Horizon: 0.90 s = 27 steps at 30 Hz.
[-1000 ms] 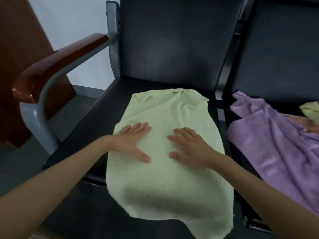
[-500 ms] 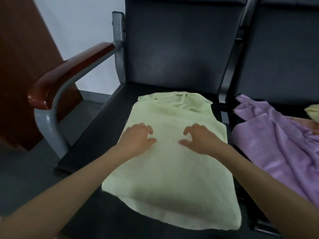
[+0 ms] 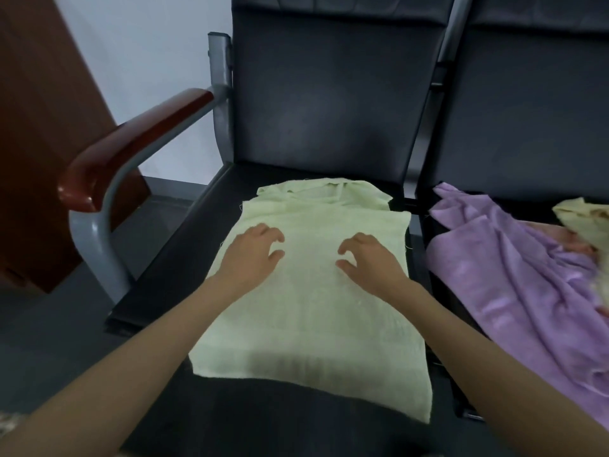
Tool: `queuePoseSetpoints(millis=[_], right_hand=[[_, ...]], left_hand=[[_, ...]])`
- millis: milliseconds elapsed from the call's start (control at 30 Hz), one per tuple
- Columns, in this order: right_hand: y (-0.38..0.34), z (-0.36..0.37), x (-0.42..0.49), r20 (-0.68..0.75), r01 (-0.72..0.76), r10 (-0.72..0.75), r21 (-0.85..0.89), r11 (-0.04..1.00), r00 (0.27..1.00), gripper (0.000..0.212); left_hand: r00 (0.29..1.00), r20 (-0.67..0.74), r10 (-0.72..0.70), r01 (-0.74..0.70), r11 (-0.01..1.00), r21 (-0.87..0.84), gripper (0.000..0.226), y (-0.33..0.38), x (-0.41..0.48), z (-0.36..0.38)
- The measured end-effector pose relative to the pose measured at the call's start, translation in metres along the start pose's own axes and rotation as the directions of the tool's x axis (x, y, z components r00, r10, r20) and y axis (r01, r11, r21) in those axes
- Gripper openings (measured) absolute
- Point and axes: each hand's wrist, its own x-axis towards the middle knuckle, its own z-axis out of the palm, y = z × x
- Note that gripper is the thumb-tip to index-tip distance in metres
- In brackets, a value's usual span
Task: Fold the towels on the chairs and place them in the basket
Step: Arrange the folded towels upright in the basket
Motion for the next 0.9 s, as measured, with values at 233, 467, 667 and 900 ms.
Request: queuePoseSetpoints(millis=[233,467,667,900], right_hand=[[0.017,-0.005,-0.008,0.477,-0.066,0.058,0.000,0.998,0.877,0.076],[-0.008,0.007,0.001,-0.076,-0.036,0.035,-0.018,0.999,0.997,0.032],[0.005,-0.001,-0.037,0.238,-0.104,0.066,0.151,0.983,0.969,0.035],[0.012,0.004,-0.043,0.074,0.005,-0.010,0.073,0.997,0.997,0.054]], left_hand=[[0.848,0.529,-0.031,-0.039,0.992,0.121,0.067,-0.029,-0.026,-0.003],[0.997,-0.056,0.060,-0.053,0.992,0.111,0.036,0.002,-0.011,0.006],[0.955,0.296,-0.018,-0.013,0.994,0.105,0.046,-0.031,-0.055,-0.013],[0.998,0.047,0.044,-0.033,0.975,-0.219,0.028,-0.053,-0.064,-0.010]])
